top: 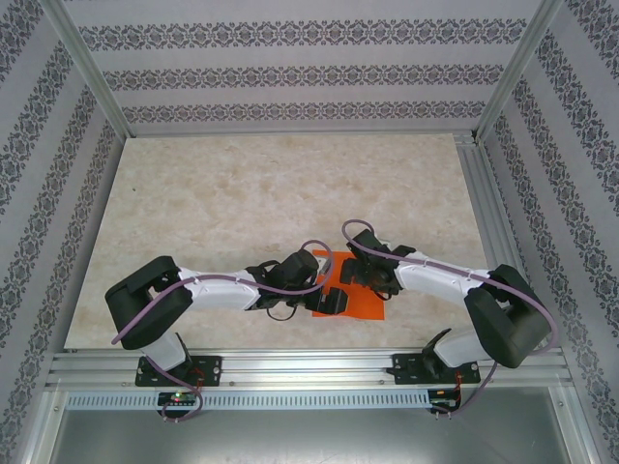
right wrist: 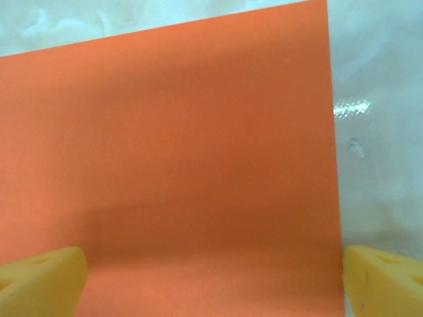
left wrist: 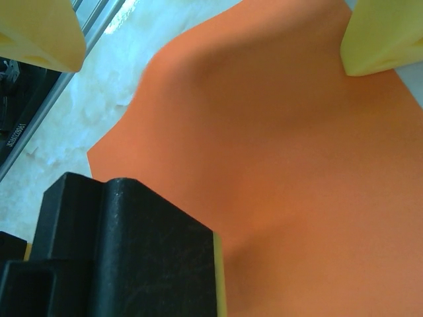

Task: Fold a paper plane with a square sheet of paper (fold left side to right side)
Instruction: Pick up the square sheet of paper from the bottom-center of the table.

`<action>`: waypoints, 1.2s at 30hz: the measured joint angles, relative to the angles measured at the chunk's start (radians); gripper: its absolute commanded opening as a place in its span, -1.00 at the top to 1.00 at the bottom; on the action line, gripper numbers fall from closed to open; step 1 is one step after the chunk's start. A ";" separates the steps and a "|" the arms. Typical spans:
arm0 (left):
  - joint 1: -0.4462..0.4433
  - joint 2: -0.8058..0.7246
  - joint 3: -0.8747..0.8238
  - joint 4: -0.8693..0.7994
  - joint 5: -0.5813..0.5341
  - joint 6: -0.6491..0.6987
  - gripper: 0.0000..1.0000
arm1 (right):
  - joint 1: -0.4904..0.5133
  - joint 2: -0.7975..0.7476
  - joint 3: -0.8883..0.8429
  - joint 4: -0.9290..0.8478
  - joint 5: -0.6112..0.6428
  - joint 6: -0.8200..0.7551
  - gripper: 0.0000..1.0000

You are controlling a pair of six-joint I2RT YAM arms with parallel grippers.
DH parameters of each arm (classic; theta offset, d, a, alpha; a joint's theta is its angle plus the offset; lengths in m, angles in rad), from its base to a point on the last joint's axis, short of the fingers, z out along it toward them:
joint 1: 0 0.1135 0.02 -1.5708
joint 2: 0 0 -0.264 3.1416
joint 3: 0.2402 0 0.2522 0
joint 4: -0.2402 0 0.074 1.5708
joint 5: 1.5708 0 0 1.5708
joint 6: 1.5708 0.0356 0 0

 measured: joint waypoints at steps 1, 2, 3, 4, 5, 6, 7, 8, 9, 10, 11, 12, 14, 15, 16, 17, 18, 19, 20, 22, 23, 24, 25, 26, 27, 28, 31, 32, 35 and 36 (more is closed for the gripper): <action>0.000 0.000 0.000 0.000 0.000 0.000 -1.00 | 0.000 0.000 0.000 0.002 -0.001 0.006 -0.96; 0.000 0.000 0.000 0.000 0.000 0.000 -1.00 | 0.000 0.000 0.000 0.002 -0.001 0.008 -0.96; 0.000 0.000 0.000 0.000 0.000 -0.001 -1.00 | 0.000 0.000 0.001 0.003 -0.006 0.010 -0.96; 0.000 0.000 0.000 0.000 0.000 -0.001 -1.00 | 0.000 0.000 0.002 0.004 -0.012 0.013 -0.96; 0.000 0.000 0.000 0.000 0.000 -0.002 -1.00 | 0.000 0.000 0.004 0.004 -0.018 0.014 -0.96; 0.000 0.000 0.000 0.000 0.000 -0.003 -1.00 | 0.000 0.000 0.006 0.004 -0.026 0.016 -0.96; 0.000 0.000 0.000 0.000 0.000 -0.003 -1.00 | 0.000 0.000 0.009 0.005 -0.039 0.017 -0.96; 0.000 0.000 0.000 0.000 0.000 -0.003 -1.00 | 0.000 0.000 0.011 0.006 -0.048 0.016 -0.96; 0.000 0.000 0.000 0.000 0.000 -0.003 -1.00 | 0.000 0.000 0.011 0.010 -0.055 0.017 -0.96; 0.000 0.000 0.000 0.000 0.000 -0.003 -1.00 | 0.000 -0.002 0.011 0.010 -0.062 0.017 -0.94; 0.000 0.000 0.000 0.000 0.000 -0.003 -1.00 | -0.001 -0.003 0.011 0.012 -0.069 0.018 -0.92; 0.000 0.000 0.000 0.000 0.000 -0.004 -1.00 | -0.001 -0.005 0.011 0.018 -0.083 0.022 -0.90; 0.000 0.000 0.000 0.001 -0.001 -0.007 -1.00 | -0.003 -0.008 0.009 0.036 -0.119 0.028 -0.88; 0.000 0.000 0.000 0.003 -0.002 -0.011 -1.00 | -0.007 -0.010 0.006 0.052 -0.144 0.032 -0.88; 0.000 0.000 0.000 0.004 -0.003 -0.014 -1.00 | -0.013 -0.015 -0.001 0.073 -0.174 0.035 -0.88; 0.000 0.000 0.000 0.005 -0.003 -0.017 -1.00 | -0.021 -0.021 -0.008 0.090 -0.198 0.039 -0.88; 0.000 0.000 0.000 0.005 -0.003 -0.018 -1.00 | -0.031 -0.031 -0.020 0.109 -0.219 0.044 -0.88; 0.000 0.000 0.000 0.006 -0.003 -0.019 -1.00 | -0.045 -0.042 -0.034 0.125 -0.241 0.050 -0.89; 0.000 0.000 0.000 0.006 -0.003 -0.020 -1.00 | -0.058 -0.051 -0.043 0.137 -0.259 0.055 -0.89; 0.000 0.000 -0.002 0.014 -0.003 -0.023 -0.99 | -0.087 -0.072 -0.068 0.167 -0.300 0.062 -0.91; 0.000 0.000 -0.003 0.019 -0.003 -0.025 -1.00 | -0.097 -0.081 -0.079 0.178 -0.315 0.066 -0.90; 0.000 0.000 -0.005 0.022 -0.003 -0.028 -1.00 | -0.113 -0.092 -0.093 0.196 -0.336 0.070 -0.90; 0.000 0.000 -0.005 0.024 -0.003 -0.031 -1.00 | -0.126 -0.103 -0.108 0.214 -0.354 0.077 -0.89; 0.000 0.000 -0.005 0.026 -0.003 -0.035 -1.00 | -0.135 -0.111 -0.118 0.227 -0.366 0.080 -0.88; 0.000 0.000 -0.006 0.028 -0.003 -0.039 -1.00 | -0.145 -0.119 -0.130 0.241 -0.381 0.085 -0.85; 0.000 0.000 -0.007 0.032 -0.003 -0.044 -1.00 | -0.151 -0.122 -0.136 0.248 -0.389 0.087 -0.80; 0.000 0.000 -0.009 0.047 -0.003 -0.060 -1.00 | -0.158 -0.123 -0.147 0.262 -0.402 0.092 -0.71; 0.000 0.000 -0.009 0.050 -0.003 -0.065 -1.00 | -0.158 -0.123 -0.150 0.266 -0.405 0.093 -0.67; 0.000 0.000 -0.010 0.064 -0.003 -0.085 -1.00 | -0.157 -0.124 -0.160 0.285 -0.428 0.103 -0.57; 0.000 -0.002 -0.011 0.071 -0.003 -0.093 -1.00 | -0.157 -0.124 -0.164 0.288 -0.439 0.104 -0.54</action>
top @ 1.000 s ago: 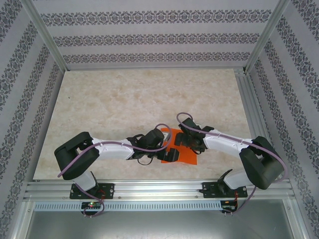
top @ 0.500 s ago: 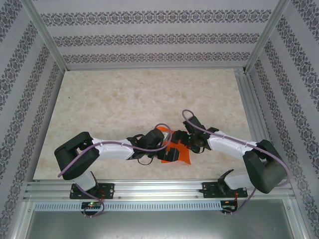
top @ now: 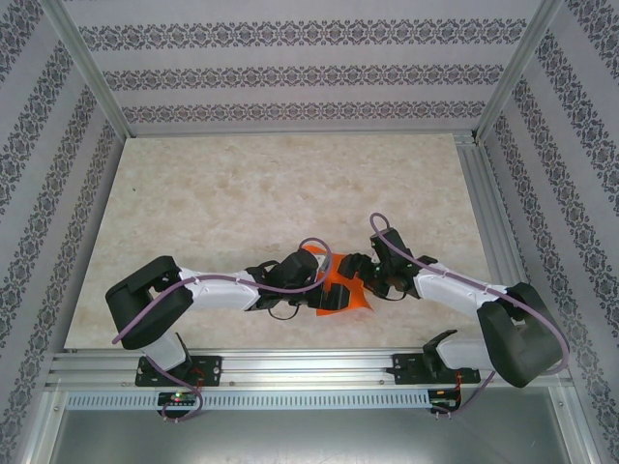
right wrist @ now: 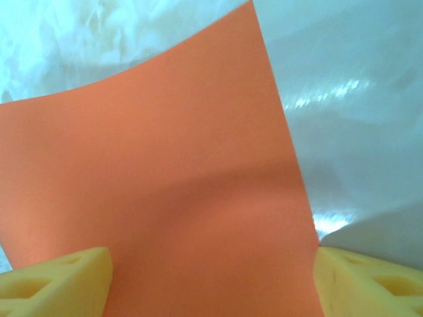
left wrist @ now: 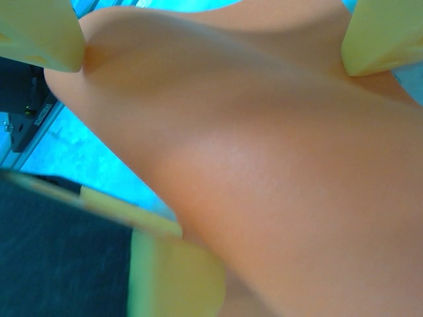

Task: Fold a paper plane with a square sheet of paper (fold left side to right side)
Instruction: Pick up the square sheet of paper from the bottom-center of the table.

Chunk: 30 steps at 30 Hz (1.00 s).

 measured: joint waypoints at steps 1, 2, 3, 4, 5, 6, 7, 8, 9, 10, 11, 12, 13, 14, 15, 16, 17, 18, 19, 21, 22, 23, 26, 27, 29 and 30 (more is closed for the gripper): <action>0.000 -0.004 -0.002 0.004 0.000 -0.007 -0.99 | 0.000 0.000 -0.004 0.003 -0.007 0.002 -0.50; 0.000 -0.010 -0.005 0.006 -0.001 -0.014 -0.99 | 0.000 -0.001 -0.007 0.006 -0.012 0.003 -0.48; 0.000 -0.018 -0.009 0.009 -0.002 -0.023 -0.97 | 0.000 -0.002 -0.011 0.009 -0.016 0.005 -0.46; 0.000 -0.027 -0.012 0.009 -0.005 -0.030 -0.96 | 0.000 -0.005 -0.014 0.009 -0.019 0.006 -0.41; 0.000 -0.035 -0.012 0.009 -0.008 -0.037 -0.95 | 0.000 -0.006 -0.017 0.009 -0.024 0.007 -0.38; 0.000 -0.042 -0.012 0.009 -0.012 -0.041 -0.95 | 0.000 -0.006 -0.018 0.008 -0.027 0.006 -0.36; 0.000 -0.049 -0.012 0.009 -0.017 -0.045 -0.95 | 0.000 -0.006 -0.018 0.008 -0.031 0.006 -0.34; 0.000 -0.054 -0.012 0.009 -0.021 -0.048 -0.95 | 0.000 -0.006 -0.019 0.008 -0.034 0.006 -0.34; 0.000 -0.058 -0.012 0.009 -0.024 -0.050 -0.94 | 0.000 -0.006 -0.019 0.010 -0.037 0.006 -0.34; 0.000 -0.060 -0.011 0.009 -0.027 -0.052 -0.94 | 0.000 -0.006 -0.021 0.012 -0.040 0.006 -0.34; 0.000 -0.060 -0.011 0.009 -0.028 -0.053 -0.93 | 0.000 -0.006 -0.024 0.015 -0.042 0.006 -0.34; 0.000 -0.060 -0.011 0.008 -0.030 -0.055 -0.92 | 0.000 -0.006 -0.027 0.016 -0.043 0.006 -0.34; 0.000 -0.060 -0.011 0.008 -0.031 -0.055 -0.90 | 0.000 -0.006 -0.030 0.019 -0.045 0.006 -0.34; 0.000 -0.060 -0.011 0.008 -0.031 -0.056 -0.88 | 0.000 -0.008 -0.031 0.021 -0.047 0.007 -0.34; 0.000 -0.060 -0.011 0.008 -0.031 -0.056 -0.84 | 0.000 -0.010 -0.032 0.023 -0.048 0.007 -0.34; 0.000 -0.060 -0.011 0.008 -0.031 -0.057 -0.82 | 0.000 -0.010 -0.033 0.025 -0.049 0.007 -0.35; 0.000 -0.060 -0.011 0.008 -0.031 -0.058 -0.79 | 0.000 -0.010 -0.034 0.026 -0.049 0.007 -0.34; 0.000 -0.059 -0.010 0.008 -0.031 -0.059 -0.74 | 0.000 -0.010 -0.035 0.028 -0.049 0.007 -0.34; 0.000 -0.056 -0.007 0.007 -0.030 -0.060 -0.70 | 0.000 -0.010 -0.035 0.029 -0.049 0.007 -0.34; 0.000 -0.047 0.003 0.008 -0.030 -0.063 -0.60 | 0.000 -0.010 -0.035 0.030 -0.050 0.009 -0.34; 0.000 -0.041 0.008 0.007 -0.030 -0.063 -0.57 | -0.001 -0.010 -0.035 0.030 -0.049 0.009 -0.34; 0.000 -0.037 0.012 0.006 -0.030 -0.063 -0.51 | -0.001 -0.010 -0.035 0.030 -0.049 0.009 -0.34; 0.000 -0.031 0.018 0.001 -0.030 -0.064 -0.25 | -0.001 -0.010 -0.035 0.030 -0.049 0.009 -0.34; 0.000 -0.031 0.018 0.001 -0.030 -0.063 -0.19 | -0.001 -0.010 -0.035 0.030 -0.049 0.009 -0.34; 0.000 -0.030 0.021 -0.003 -0.030 -0.059 -0.08 | -0.005 -0.012 -0.035 0.030 -0.050 0.009 -0.34; 0.000 -0.030 0.023 -0.004 -0.030 -0.056 -0.06 | -0.009 -0.015 -0.035 0.029 -0.050 0.008 -0.34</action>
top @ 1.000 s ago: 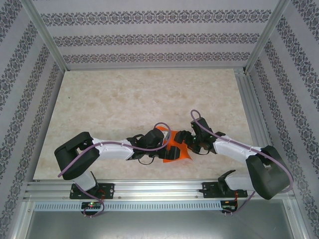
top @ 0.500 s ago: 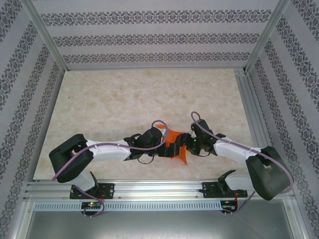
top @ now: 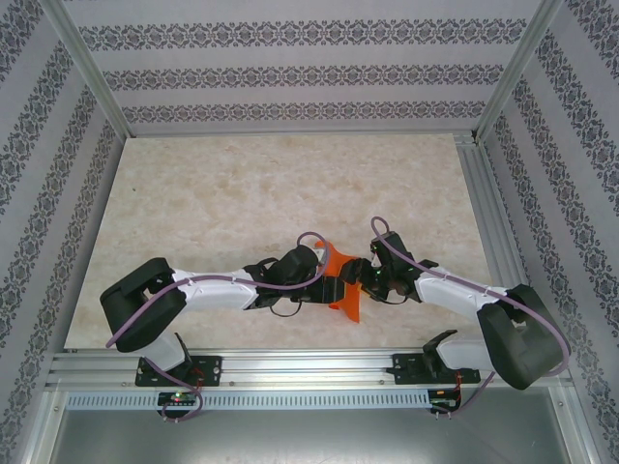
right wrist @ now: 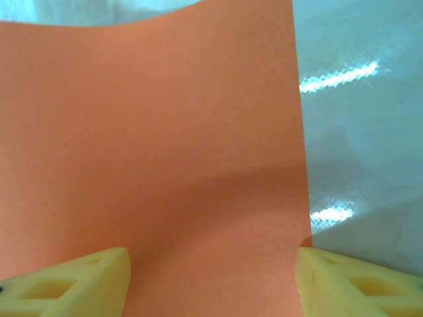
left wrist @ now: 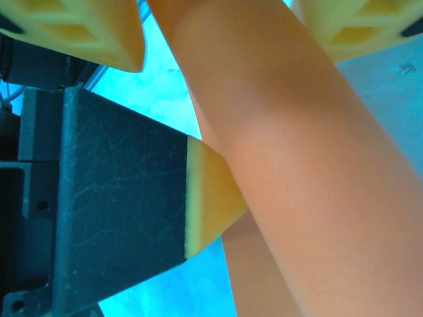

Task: Fold a paper plane with a square sheet of paper (fold left side to right side)
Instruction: Pick up the square sheet of paper from the bottom-center of the table.

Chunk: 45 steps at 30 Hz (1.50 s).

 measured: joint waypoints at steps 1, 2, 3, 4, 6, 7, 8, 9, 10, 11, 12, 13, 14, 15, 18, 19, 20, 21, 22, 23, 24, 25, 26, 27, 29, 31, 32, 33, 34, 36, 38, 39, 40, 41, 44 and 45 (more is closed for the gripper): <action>0.000 0.000 0.002 -0.002 0.000 0.001 -0.03 | -0.007 -0.006 -0.001 0.000 0.000 0.000 -0.35; 0.000 0.000 0.004 -0.003 0.000 0.000 -0.02 | -0.016 -0.018 -0.002 -0.001 0.000 -0.003 -0.35; 0.000 0.000 0.005 -0.003 0.000 0.001 -0.02 | -0.024 -0.031 -0.002 -0.003 0.000 -0.004 -0.36; 0.000 0.000 0.005 -0.003 0.000 0.001 0.01 | -0.036 -0.052 -0.003 -0.006 0.001 -0.008 -0.37; 0.000 0.000 0.005 -0.006 -0.002 0.000 0.10 | -0.064 -0.102 -0.005 -0.014 0.000 -0.020 -0.42; 0.000 0.000 0.005 -0.007 -0.005 0.001 0.11 | -0.087 -0.140 -0.010 -0.015 0.001 -0.030 -0.46; 0.000 -0.001 0.005 -0.010 -0.009 0.002 0.13 | -0.111 -0.177 -0.018 -0.014 0.000 -0.038 -0.47; 0.000 -0.002 0.005 -0.011 -0.014 0.001 0.15 | -0.137 -0.211 -0.029 -0.006 -0.002 -0.048 -0.49; 0.000 -0.003 0.005 -0.011 -0.019 0.001 0.17 | -0.173 -0.249 -0.047 0.008 -0.005 -0.056 -0.51; 0.001 -0.004 0.005 -0.011 -0.021 0.002 0.18 | -0.208 -0.279 -0.065 0.024 -0.013 -0.063 -0.54; 0.002 -0.006 0.005 -0.011 -0.023 0.002 0.20 | -0.245 -0.301 -0.082 0.041 -0.027 -0.066 -0.55; 0.008 -0.010 0.006 -0.011 -0.022 0.002 0.22 | -0.288 -0.321 -0.103 0.067 -0.047 -0.071 -0.57; 0.014 -0.016 0.006 -0.010 -0.022 0.001 0.24 | -0.328 -0.335 -0.121 0.087 -0.068 -0.076 -0.57; 0.021 -0.021 0.007 -0.010 -0.018 0.002 0.26 | -0.360 -0.343 -0.132 0.099 -0.087 -0.081 -0.58; 0.063 -0.042 0.014 -0.004 -0.007 0.002 0.35 | -0.431 -0.348 -0.137 0.127 -0.157 -0.099 -0.58; 0.077 -0.049 0.017 -0.002 -0.003 0.002 0.35 | -0.444 -0.348 -0.137 0.136 -0.180 -0.108 -0.59; 0.092 -0.058 0.020 0.000 0.002 0.002 0.34 | -0.456 -0.348 -0.137 0.144 -0.204 -0.115 -0.58; 0.105 -0.069 0.021 0.002 0.005 0.001 0.34 | -0.464 -0.348 -0.137 0.149 -0.225 -0.117 -0.58; 0.114 -0.079 0.021 0.006 0.008 0.001 0.34 | -0.468 -0.348 -0.137 0.153 -0.240 -0.117 -0.58; 0.127 -0.092 0.021 0.012 0.012 -0.002 0.34 | -0.470 -0.348 -0.137 0.164 -0.257 -0.114 -0.58; 0.140 -0.106 0.021 0.024 0.016 -0.010 0.34 | -0.470 -0.348 -0.138 0.183 -0.273 -0.105 -0.58; 0.151 -0.116 0.021 0.035 0.019 -0.018 0.33 | -0.470 -0.348 -0.142 0.208 -0.287 -0.094 -0.58; 0.167 -0.130 0.021 0.050 0.021 -0.029 0.33 | -0.470 -0.348 -0.150 0.246 -0.303 -0.074 -0.58; 0.184 -0.145 0.021 0.067 0.023 -0.044 0.33 | -0.470 -0.348 -0.161 0.296 -0.317 -0.038 -0.58; 0.210 -0.170 0.021 0.098 0.022 -0.071 0.33 | -0.469 -0.353 -0.185 0.386 -0.328 0.032 -0.58; 0.232 -0.195 0.021 0.130 0.022 -0.095 0.33 | -0.464 -0.365 -0.203 0.470 -0.328 0.109 -0.58; 0.239 -0.207 0.022 0.145 0.021 -0.106 0.34 | -0.455 -0.374 -0.204 0.509 -0.324 0.145 -0.58; 0.245 -0.218 0.023 0.156 0.019 -0.118 0.34 | -0.441 -0.382 -0.203 0.547 -0.315 0.177 -0.58; 0.247 -0.225 0.026 0.163 0.019 -0.126 0.34 | -0.427 -0.387 -0.200 0.579 -0.309 0.203 -0.58; 0.251 -0.243 0.033 0.181 0.018 -0.143 0.34 | -0.394 -0.380 -0.186 0.660 -0.293 0.262 -0.59; 0.251 -0.254 0.048 0.192 0.018 -0.157 0.34 | -0.368 -0.348 -0.169 0.752 -0.283 0.315 -0.59; 0.251 -0.261 0.056 0.196 0.019 -0.161 0.34 | -0.354 -0.324 -0.158 0.798 -0.277 0.341 -0.59; 0.251 -0.266 0.062 0.201 0.019 -0.164 0.34 | -0.341 -0.304 -0.146 0.826 -0.272 0.362 -0.58; 0.251 -0.275 0.069 0.207 0.019 -0.168 0.34 | -0.324 -0.283 -0.130 0.851 -0.267 0.379 -0.58; 0.251 -0.299 0.079 0.220 0.020 -0.178 0.34 | -0.274 -0.241 -0.082 0.902 -0.255 0.406 -0.50; 0.251 -0.304 0.081 0.223 0.021 -0.180 0.35 | -0.260 -0.233 -0.067 0.916 -0.252 0.412 -0.45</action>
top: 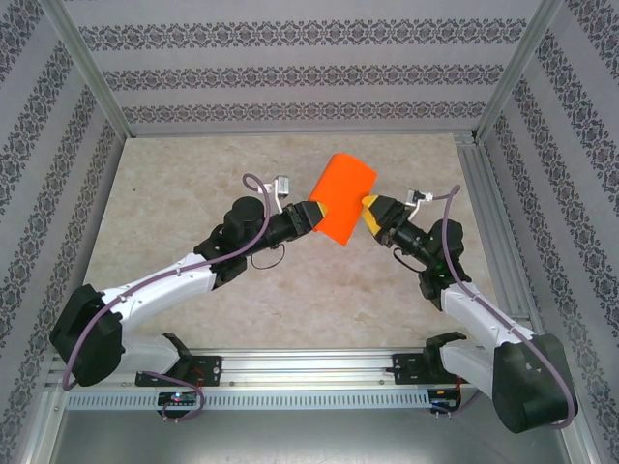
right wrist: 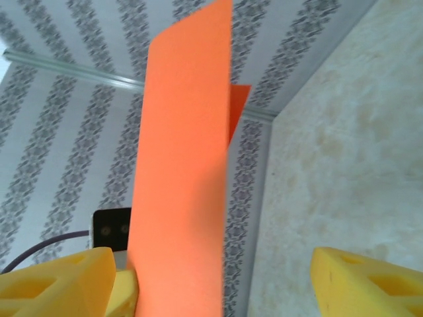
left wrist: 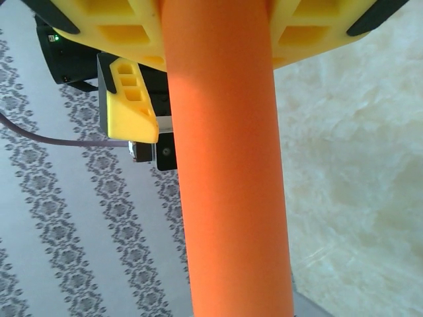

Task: Fold a paper plane with a square sheet of paper (fold left side to right side)
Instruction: Pick up the square sheet of paper from the bottom-center of the table, then place a square sheet of paper at the center of the table.

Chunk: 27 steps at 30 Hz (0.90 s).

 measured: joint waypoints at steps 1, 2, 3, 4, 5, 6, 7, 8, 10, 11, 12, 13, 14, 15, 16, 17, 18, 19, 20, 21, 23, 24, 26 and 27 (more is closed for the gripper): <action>0.000 -0.002 0.002 0.005 0.003 -0.003 0.35 | 0.010 0.006 0.011 0.013 0.003 0.006 -0.37; 0.000 -0.002 0.002 0.013 0.008 -0.007 0.35 | 0.021 0.013 0.024 0.027 0.006 0.010 -0.27; 0.000 -0.002 0.002 0.019 0.012 -0.011 0.35 | 0.030 0.019 0.035 0.037 0.009 0.017 -0.18; 0.000 -0.002 0.002 0.022 0.014 -0.017 0.35 | 0.037 0.025 0.044 0.047 0.011 0.025 -0.11; 0.000 -0.002 0.002 0.027 0.017 -0.022 0.36 | 0.045 0.032 0.052 0.055 0.011 0.031 -0.05; 0.000 -0.002 0.002 0.032 0.019 -0.026 0.36 | 0.050 0.039 0.059 0.060 0.011 0.032 0.01; 0.000 -0.002 0.002 0.036 0.021 -0.029 0.36 | 0.055 0.044 0.063 0.064 0.013 0.035 0.07; 0.000 -0.002 0.002 0.042 0.021 -0.030 0.36 | 0.055 0.048 0.066 0.066 0.015 0.036 0.14; 0.000 -0.002 0.001 0.049 0.024 -0.035 0.36 | 0.060 0.049 0.066 0.064 0.019 0.038 0.29; 0.001 -0.002 0.001 0.051 0.024 -0.037 0.36 | 0.060 0.049 0.066 0.063 0.020 0.037 0.35; 0.003 -0.002 0.000 0.051 0.024 -0.037 0.36 | 0.060 0.049 0.066 0.063 0.021 0.035 0.43; 0.005 -0.002 -0.001 0.051 0.024 -0.037 0.36 | 0.060 0.049 0.066 0.062 0.022 0.034 0.49; 0.008 -0.002 -0.002 0.051 0.023 -0.037 0.36 | 0.060 0.049 0.066 0.058 0.023 0.031 0.55; 0.013 -0.002 -0.004 0.051 0.024 -0.038 0.36 | 0.060 0.049 0.066 0.055 0.024 0.031 0.62; 0.015 -0.002 -0.008 0.051 0.023 -0.040 0.36 | 0.060 0.049 0.066 0.050 0.025 0.027 0.70; 0.019 -0.002 -0.012 0.051 0.023 -0.040 0.34 | 0.060 0.048 0.066 0.042 0.025 0.024 0.77; 0.021 -0.002 -0.018 0.051 0.023 -0.040 0.30 | 0.060 0.045 0.068 0.031 0.026 0.018 0.86; 0.026 -0.002 -0.024 0.051 0.024 -0.040 0.21 | 0.060 0.041 0.069 0.019 0.026 0.013 0.94; 0.029 -0.003 -0.031 0.050 0.023 -0.041 0.08 | 0.060 0.034 0.072 0.003 0.025 0.005 1.00; 0.035 -0.008 -0.040 0.047 0.022 -0.041 0.01 | 0.059 0.026 0.077 -0.017 0.025 -0.005 1.00; 0.051 -0.024 -0.055 0.027 0.020 -0.032 -0.25 | 0.051 0.007 0.089 -0.053 0.018 -0.028 1.00; 0.062 -0.037 -0.058 0.012 0.020 -0.023 -0.40 | 0.043 -0.005 0.098 -0.076 0.012 -0.042 1.00; 0.093 -0.075 -0.061 -0.035 0.021 0.004 -0.63 | 0.019 -0.030 0.127 -0.138 -0.009 -0.083 1.00; 0.116 -0.103 -0.063 -0.064 0.021 0.023 -0.72 | 0.005 -0.044 0.152 -0.188 -0.023 -0.117 1.00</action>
